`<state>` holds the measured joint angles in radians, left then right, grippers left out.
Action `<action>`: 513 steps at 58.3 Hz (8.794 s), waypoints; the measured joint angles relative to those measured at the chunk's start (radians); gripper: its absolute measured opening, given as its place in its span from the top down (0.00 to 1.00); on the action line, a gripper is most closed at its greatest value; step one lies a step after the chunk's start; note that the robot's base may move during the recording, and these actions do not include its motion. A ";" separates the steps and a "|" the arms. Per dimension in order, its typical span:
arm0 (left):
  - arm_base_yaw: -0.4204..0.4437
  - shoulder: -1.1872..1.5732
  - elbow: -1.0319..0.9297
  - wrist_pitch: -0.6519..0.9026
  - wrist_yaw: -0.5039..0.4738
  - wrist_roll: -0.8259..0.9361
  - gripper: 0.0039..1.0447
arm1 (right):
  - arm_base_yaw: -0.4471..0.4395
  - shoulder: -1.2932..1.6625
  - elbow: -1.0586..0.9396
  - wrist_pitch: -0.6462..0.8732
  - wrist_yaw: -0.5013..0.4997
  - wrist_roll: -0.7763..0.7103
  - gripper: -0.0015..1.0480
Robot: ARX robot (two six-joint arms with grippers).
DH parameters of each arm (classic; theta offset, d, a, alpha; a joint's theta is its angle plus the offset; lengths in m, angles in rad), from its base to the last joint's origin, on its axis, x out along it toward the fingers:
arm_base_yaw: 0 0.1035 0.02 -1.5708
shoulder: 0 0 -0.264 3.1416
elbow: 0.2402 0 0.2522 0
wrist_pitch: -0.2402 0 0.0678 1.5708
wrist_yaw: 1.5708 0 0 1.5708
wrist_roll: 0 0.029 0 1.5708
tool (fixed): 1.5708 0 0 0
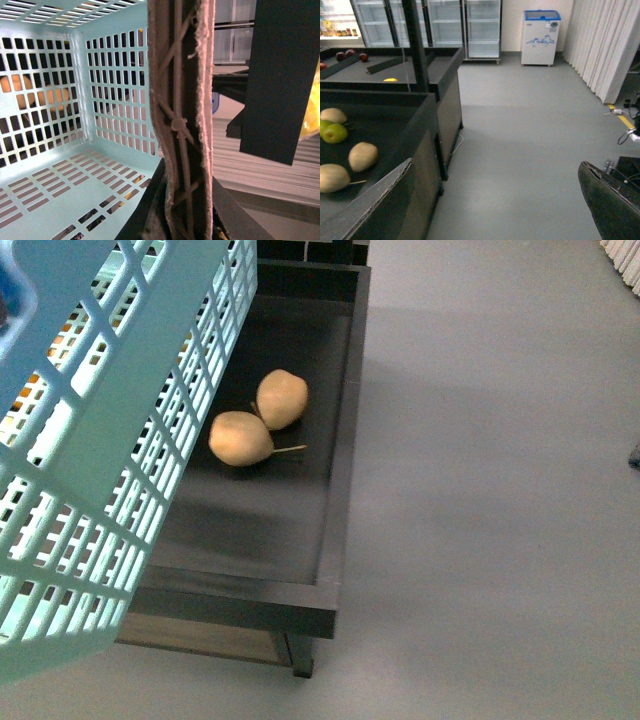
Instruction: Pick lemon and mango into basket
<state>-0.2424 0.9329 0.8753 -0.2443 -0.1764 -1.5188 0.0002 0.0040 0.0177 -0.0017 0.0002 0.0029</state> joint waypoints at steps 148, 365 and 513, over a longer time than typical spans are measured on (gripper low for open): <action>0.001 -0.002 0.000 0.000 0.002 0.002 0.93 | 0.000 0.000 0.000 0.000 0.000 0.000 0.08; -0.465 0.752 0.708 -0.220 0.337 0.598 0.93 | -0.690 2.488 1.305 0.208 -0.273 -0.528 0.08; -0.465 0.752 0.708 -0.220 0.336 0.598 0.93 | 0.053 1.332 0.726 0.349 -0.253 0.087 0.08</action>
<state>-0.7078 1.6848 1.5829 -0.4648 0.1596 -0.9207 0.0536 1.3357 0.7441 0.3477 -0.2531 0.0898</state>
